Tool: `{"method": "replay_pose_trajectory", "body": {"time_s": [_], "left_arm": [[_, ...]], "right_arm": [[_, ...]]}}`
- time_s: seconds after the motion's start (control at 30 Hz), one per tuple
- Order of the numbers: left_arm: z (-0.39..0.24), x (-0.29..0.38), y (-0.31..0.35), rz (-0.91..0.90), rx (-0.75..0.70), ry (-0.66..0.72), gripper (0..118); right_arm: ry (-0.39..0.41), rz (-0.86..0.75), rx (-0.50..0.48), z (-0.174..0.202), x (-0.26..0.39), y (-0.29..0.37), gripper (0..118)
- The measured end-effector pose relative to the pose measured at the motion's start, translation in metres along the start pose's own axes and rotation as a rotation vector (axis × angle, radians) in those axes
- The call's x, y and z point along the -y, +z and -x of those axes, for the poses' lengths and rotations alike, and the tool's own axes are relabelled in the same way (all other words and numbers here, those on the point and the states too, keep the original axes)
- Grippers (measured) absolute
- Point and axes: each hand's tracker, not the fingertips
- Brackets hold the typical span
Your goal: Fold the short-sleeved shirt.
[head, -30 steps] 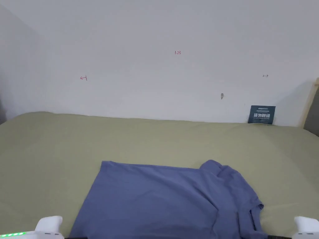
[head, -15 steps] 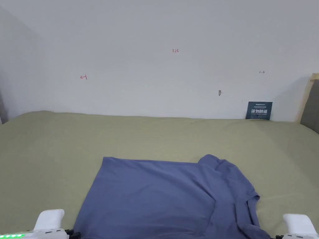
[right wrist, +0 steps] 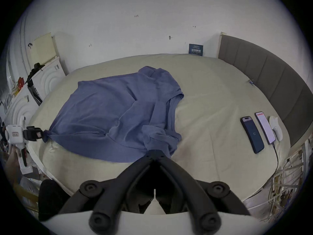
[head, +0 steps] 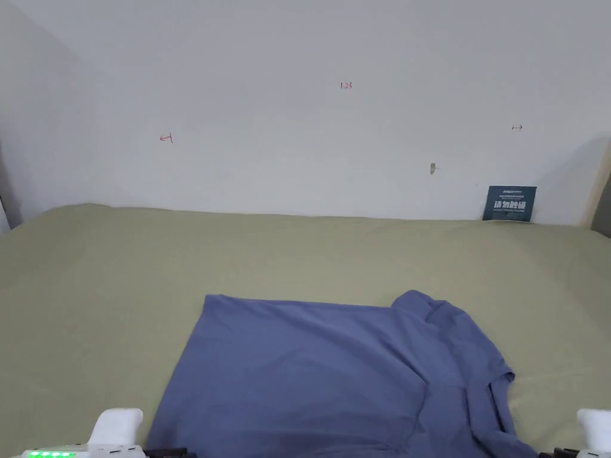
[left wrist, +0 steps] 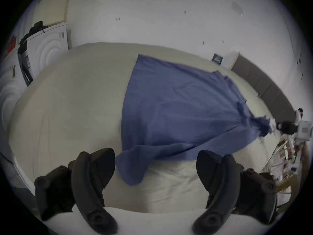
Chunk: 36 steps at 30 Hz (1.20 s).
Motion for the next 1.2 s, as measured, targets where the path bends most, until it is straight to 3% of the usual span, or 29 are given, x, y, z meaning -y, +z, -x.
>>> {"method": "replay_pose_trajectory", "body": {"time_s": [0.07,0.1,0.13,0.17,0.2,0.23,0.27,0.37,0.47,0.53,0.6,0.63,0.67,0.7,0.73,0.77,0.83,1.03,1.2], "left_arm": [[0.001,0.004,-0.018,0.044,-0.051,-0.024,100],[0.008,0.003,-0.030,0.061,-0.068,-0.029,89],[0.011,0.004,-0.032,0.053,-0.065,-0.024,66],[0.014,0.004,-0.030,0.041,-0.065,-0.013,27],[0.017,0.004,-0.027,0.018,-0.064,0.008,21],[0.015,0.003,-0.018,-0.014,-0.066,0.038,20],[0.015,0.003,-0.015,-0.030,-0.034,0.062,20],[0.006,-0.002,-0.002,-0.039,-0.004,0.061,16],[-0.006,-0.003,0.002,-0.041,-0.010,0.004,13],[-0.010,-0.008,0.005,-0.035,-0.006,-0.004,13],[-0.014,-0.008,0.006,-0.035,-0.007,-0.011,13],[-0.009,-0.011,0.006,-0.035,-0.005,-0.011,13],[-0.009,-0.011,0.007,-0.035,-0.003,-0.009,13],[-0.008,-0.011,0.007,-0.033,0.000,0.000,13],[-0.006,-0.012,0.008,-0.029,0.002,0.011,13],[-0.004,-0.013,0.008,-0.029,-0.003,0.016,13],[-0.006,-0.012,0.009,-0.027,-0.015,0.019,13],[0.002,-0.020,0.021,-0.037,0.019,0.037,13],[0.006,-0.050,0.031,-0.047,0.055,0.047,13]], "right_arm": [[0.010,0.006,-0.009,0.001,0.002,-0.002,0],[0.012,0.003,-0.008,0.001,0.002,-0.003,0],[0.014,-0.004,-0.011,-0.001,0.003,-0.006,0],[0.011,-0.016,-0.018,-0.002,0.002,-0.008,7],[0.008,-0.021,-0.020,-0.004,0.002,-0.010,29],[0.007,-0.023,-0.007,-0.005,0.001,-0.013,62],[0.011,-0.024,0.011,-0.006,0.000,-0.015,62],[0.019,-0.021,0.008,-0.010,0.002,-0.025,109],[0.038,0.033,-0.036,-0.004,0.001,-0.034,103],[0.093,0.079,-0.056,0.003,0.006,-0.042,103],[0.166,0.120,-0.004,0.011,0.010,-0.052,94],[0.204,0.136,0.027,0.013,0.012,-0.056,74],[0.235,0.145,0.045,0.014,0.015,-0.061,25],[0.259,0.162,0.081,0.014,0.018,-0.065,0],[0.290,0.155,0.129,0.014,0.021,-0.070,0],[0.270,0.164,0.147,0.011,0.024,-0.073,0],[0.212,0.125,0.079,0.002,0.028,-0.071,0],[0.040,0.029,0.035,-0.022,0.009,-0.047,0],[0.000,-0.010,0.002,-0.028,-0.024,-0.036,0]]}}
